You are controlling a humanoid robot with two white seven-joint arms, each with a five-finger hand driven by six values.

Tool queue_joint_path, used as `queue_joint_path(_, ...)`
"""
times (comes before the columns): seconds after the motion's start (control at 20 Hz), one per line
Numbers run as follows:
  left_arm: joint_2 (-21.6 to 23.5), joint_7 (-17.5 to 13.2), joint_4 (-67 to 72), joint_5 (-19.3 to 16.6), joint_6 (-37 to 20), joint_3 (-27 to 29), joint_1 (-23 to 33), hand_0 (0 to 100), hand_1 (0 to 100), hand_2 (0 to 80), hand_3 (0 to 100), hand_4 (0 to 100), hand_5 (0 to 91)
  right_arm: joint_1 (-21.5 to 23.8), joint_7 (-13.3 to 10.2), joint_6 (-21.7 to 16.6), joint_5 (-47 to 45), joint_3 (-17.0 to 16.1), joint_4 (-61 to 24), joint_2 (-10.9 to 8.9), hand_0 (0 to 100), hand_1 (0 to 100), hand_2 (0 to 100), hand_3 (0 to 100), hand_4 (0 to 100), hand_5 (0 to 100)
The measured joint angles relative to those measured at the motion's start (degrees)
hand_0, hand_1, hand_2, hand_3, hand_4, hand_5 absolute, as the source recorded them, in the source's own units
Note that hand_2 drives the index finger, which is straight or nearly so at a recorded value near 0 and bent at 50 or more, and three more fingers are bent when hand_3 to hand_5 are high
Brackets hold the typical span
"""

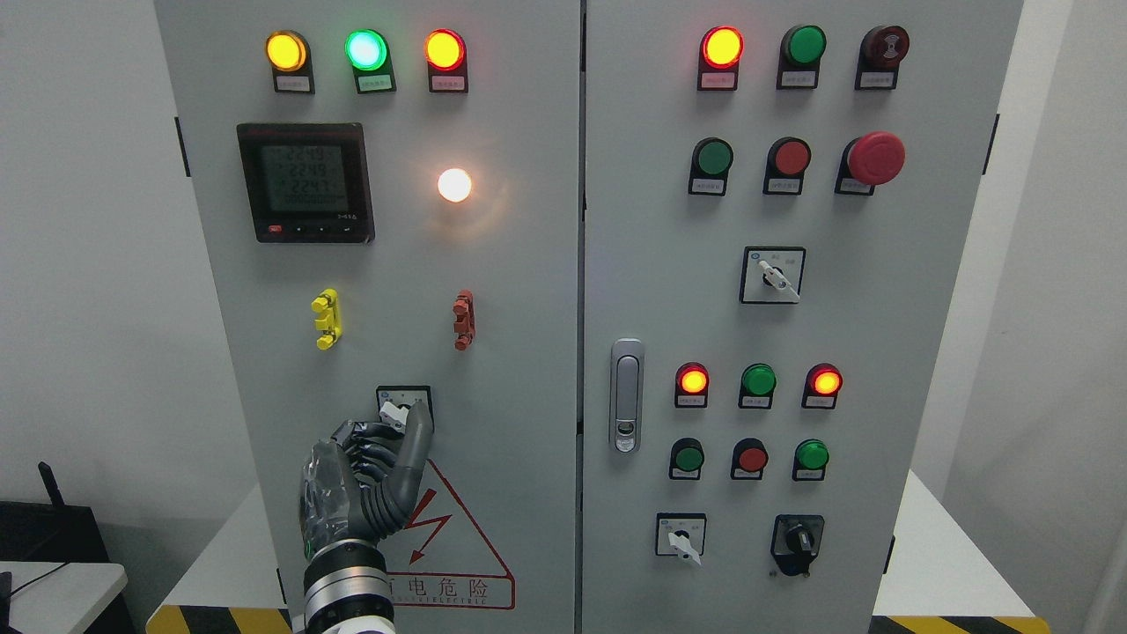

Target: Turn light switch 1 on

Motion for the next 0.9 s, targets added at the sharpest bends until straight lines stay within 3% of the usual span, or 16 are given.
queue_joint_path(0.15,0.0,0.0,-0.4,-0.1,-0.4,0.2,0.4,7,35,51.1,78,83,76.6,0.0,0.0,0.0,0.0,0.0,0.0,0.00,12,39,0,0,0,0)
queue_joint_path(0.45,0.3,-1.8,-1.2,-0.2,-7.3,1.6,2.6,6,36,51.3,80,83,76.1,0.0,0.0,0.0,0.0,0.0,0.0,0.01,12,39,0,0,0,0)
queue_joint_path(0.9,0.6,-3.6,-2.9,-0.3,-13.0,5.1,7.9,7,35,53.0,82,84,75.4,0.0,0.0,0.0,0.0,0.0,0.0,0.02,12,39,0,0,0,0)
